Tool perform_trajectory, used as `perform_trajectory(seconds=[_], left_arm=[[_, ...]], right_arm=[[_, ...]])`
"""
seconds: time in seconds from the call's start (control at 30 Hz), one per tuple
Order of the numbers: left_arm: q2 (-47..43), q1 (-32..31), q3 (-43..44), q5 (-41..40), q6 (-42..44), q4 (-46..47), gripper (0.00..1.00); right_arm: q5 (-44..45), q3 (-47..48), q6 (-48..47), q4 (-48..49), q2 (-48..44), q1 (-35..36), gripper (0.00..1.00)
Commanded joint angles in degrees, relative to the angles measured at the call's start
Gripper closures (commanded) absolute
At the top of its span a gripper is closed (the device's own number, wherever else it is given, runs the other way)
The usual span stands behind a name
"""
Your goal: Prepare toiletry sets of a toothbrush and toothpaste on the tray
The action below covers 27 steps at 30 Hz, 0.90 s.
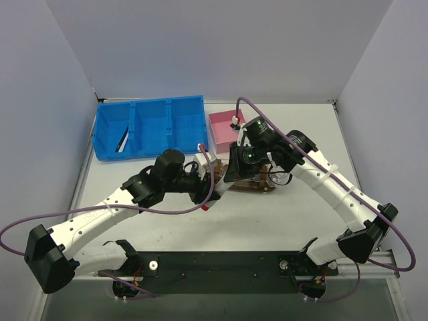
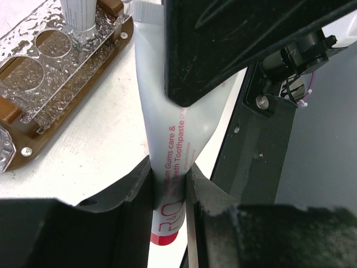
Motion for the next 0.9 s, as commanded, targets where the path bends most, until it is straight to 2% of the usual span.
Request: perform_trajectory(seconds=[0.0,0.07,0.1,0.2,0.23,0.3,0.4,0.5,0.6,0.7,0.87], left_arm=[[-0.50,0.45,0.77,-0.21,-0.78,3.97,0.80],[-0.68,0.53,0.77,-1.18,-1.13,3.80,0.73],[-0.77,0.62,0.86,-2.49,-1.74,3.71,0.62],[-1.38,1.32,1.21,-5.57,-2.80,3.01,0.44],[-1.56,1.67,1.30,-5.93,-3.58,2.92,0.39],[-2.34,3.08,1.65,-6.72,-4.99,2.83,0.36],[-3.66,6.15,2.44,-6.98,-7.62,3.01,0.19],[-4.81,10.62,2.88,-7.77,-11.83,3.27,0.16],[-5.34,14.93,3.06,-11.90,-16.84,3.27,0.16],[-5.07,18.71,4.63,-16.29,-21.06,0.82,0.16],[-4.20,23.91,6.22,-18.23,-23.28,-3.23,0.16]], right_arm=[[-1.14,1.00,-0.06,-0.39,0.99,0.13,1.00],[-1.05,1.18,0.11,-0.30,0.82,0.13,1.00],[-0.44,1.35,0.03,-0.39,0.64,0.13,1.00],[1.32,1.88,-0.15,-0.39,-0.41,0.04,1.00],[2.72,1.97,-0.15,-0.39,-0.76,-0.05,1.00],[4.48,2.23,-0.32,-0.39,-2.08,-0.23,1.00],[9.48,3.11,-1.29,-1.44,-4.28,-0.31,1.00],[16.16,4.69,-2.34,-2.93,-6.04,-0.40,1.00],[23.89,6.01,-3.05,-3.90,-6.74,-0.31,1.00],[29.78,8.64,-4.62,-3.99,-5.52,-0.31,1.00],[36.03,15.32,-9.28,-4.25,0.54,0.04,1.00]])
